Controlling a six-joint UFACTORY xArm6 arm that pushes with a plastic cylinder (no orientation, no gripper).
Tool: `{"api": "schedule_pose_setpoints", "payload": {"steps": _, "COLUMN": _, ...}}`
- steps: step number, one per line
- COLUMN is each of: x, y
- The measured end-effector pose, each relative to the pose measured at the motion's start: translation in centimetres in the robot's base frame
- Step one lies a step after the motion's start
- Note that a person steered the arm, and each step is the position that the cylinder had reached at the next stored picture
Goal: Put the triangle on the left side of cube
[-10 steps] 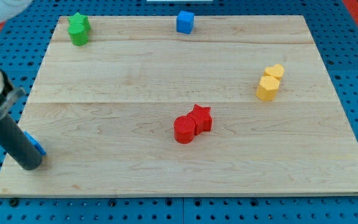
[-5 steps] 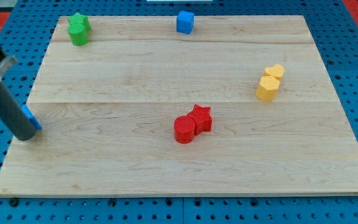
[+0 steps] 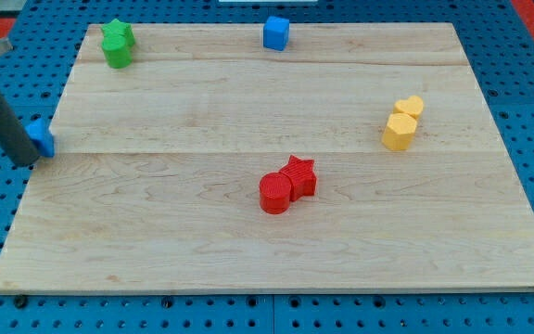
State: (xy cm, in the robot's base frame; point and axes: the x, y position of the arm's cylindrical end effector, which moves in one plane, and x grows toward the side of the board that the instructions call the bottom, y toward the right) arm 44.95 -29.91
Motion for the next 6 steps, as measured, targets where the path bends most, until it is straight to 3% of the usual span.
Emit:
{"api": "schedule_pose_setpoints", "payload": {"steps": 3, "x": -8.4, "y": -0.5}}
{"api": "schedule_pose_setpoints", "payload": {"steps": 6, "x": -11.6, "y": 10.0}}
